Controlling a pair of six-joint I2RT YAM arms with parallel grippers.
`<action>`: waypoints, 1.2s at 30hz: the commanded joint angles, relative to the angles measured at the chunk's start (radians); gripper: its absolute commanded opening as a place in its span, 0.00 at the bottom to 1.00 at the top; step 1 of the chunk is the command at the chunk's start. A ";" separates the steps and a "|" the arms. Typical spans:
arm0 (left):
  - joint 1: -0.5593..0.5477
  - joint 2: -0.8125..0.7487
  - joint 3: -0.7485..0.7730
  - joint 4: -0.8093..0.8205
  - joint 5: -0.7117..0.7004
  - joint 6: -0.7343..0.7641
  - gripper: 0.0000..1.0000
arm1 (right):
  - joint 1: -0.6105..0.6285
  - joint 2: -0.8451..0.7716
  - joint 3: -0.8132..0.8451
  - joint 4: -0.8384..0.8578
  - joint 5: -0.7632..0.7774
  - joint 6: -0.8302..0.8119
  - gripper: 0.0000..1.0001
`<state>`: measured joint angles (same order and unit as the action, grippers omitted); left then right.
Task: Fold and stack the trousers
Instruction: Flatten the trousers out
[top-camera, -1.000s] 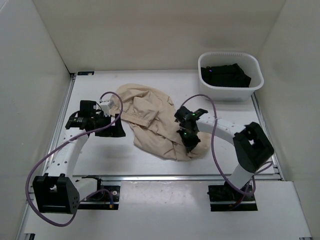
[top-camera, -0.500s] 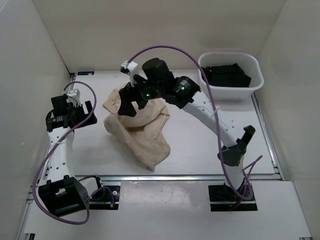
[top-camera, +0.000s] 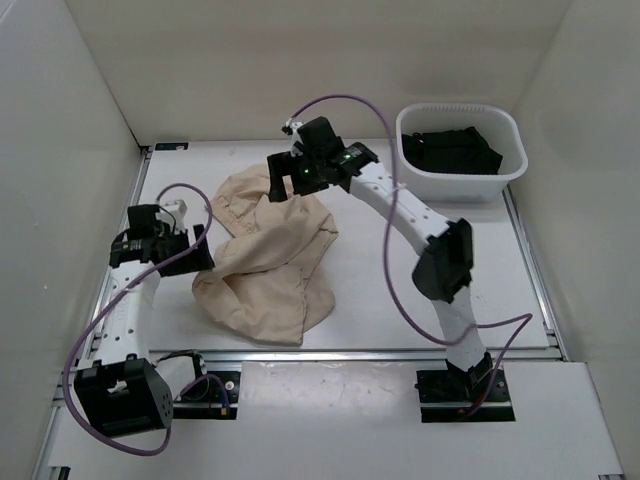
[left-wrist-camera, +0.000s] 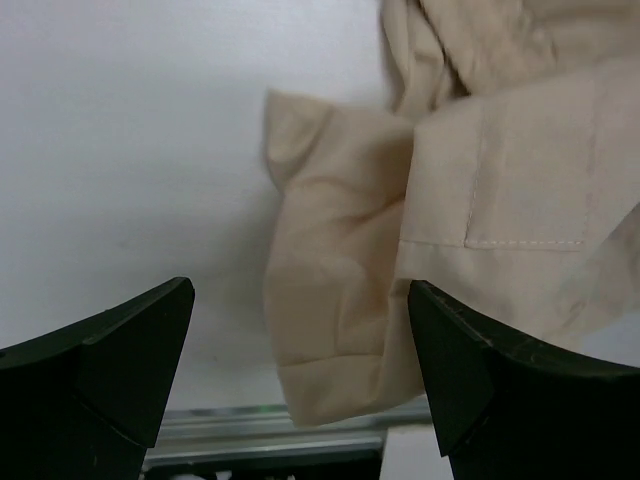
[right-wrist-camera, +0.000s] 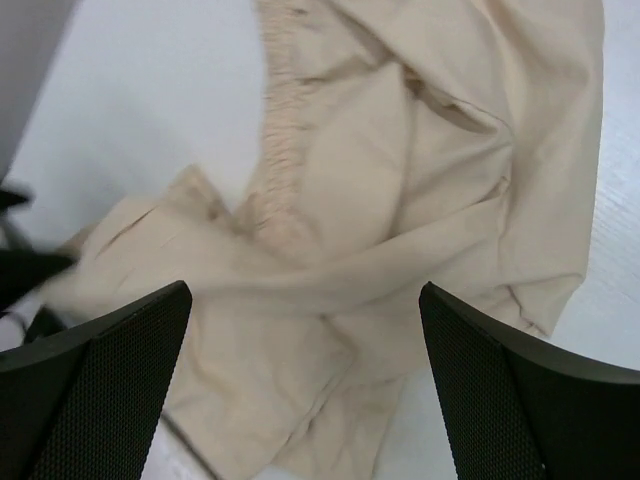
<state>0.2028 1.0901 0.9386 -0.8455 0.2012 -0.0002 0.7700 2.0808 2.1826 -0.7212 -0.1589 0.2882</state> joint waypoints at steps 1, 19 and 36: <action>-0.063 -0.047 -0.066 -0.072 0.053 0.000 1.00 | -0.005 0.140 0.101 0.020 -0.005 0.071 0.99; -0.207 0.022 -0.254 -0.076 0.152 0.000 0.24 | -0.008 0.279 0.091 0.029 0.021 0.166 0.00; 0.076 0.016 0.172 -0.004 -0.217 0.000 0.15 | -0.199 -0.711 -1.048 -0.133 0.270 0.468 0.14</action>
<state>0.2821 1.1263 1.0481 -0.8089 0.0368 -0.0074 0.5541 1.3514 1.3224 -0.7246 0.1287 0.6579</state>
